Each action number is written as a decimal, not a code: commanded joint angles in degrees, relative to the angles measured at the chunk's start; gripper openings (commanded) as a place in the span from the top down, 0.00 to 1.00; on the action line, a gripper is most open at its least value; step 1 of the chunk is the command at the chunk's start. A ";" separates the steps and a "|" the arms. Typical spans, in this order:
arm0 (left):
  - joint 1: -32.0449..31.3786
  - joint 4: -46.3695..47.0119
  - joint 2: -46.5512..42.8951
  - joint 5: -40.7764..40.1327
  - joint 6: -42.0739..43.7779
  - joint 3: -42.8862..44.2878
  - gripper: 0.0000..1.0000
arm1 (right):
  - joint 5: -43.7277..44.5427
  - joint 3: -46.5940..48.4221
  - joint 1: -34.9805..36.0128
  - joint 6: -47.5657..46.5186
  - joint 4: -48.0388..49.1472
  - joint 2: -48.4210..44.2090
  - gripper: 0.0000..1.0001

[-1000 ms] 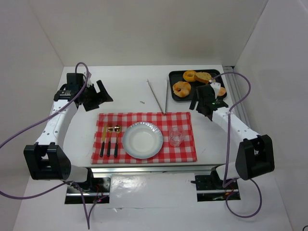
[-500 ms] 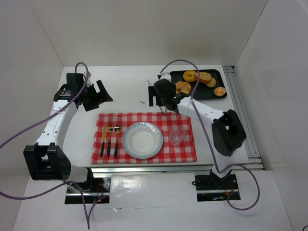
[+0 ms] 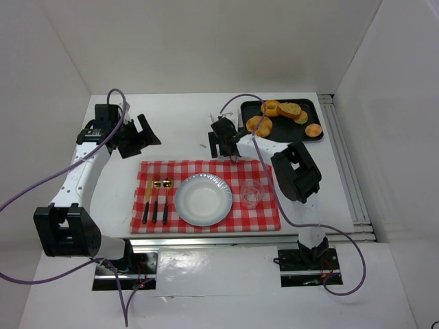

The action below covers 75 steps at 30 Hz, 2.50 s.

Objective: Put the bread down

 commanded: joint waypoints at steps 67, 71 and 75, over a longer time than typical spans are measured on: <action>0.42 1.53 0.80 0.47 0.60 1.60 0.01 | -36.89 -21.11 -36.50 2.70 4.26 -30.80 0.35; 0.42 1.53 0.80 0.47 0.60 1.60 0.01 | -36.89 -19.97 -35.27 2.17 4.97 -27.81 0.34; 0.42 1.53 0.80 0.99 0.07 1.60 0.01 | -35.05 -18.65 -34.03 1.65 5.50 -24.56 0.34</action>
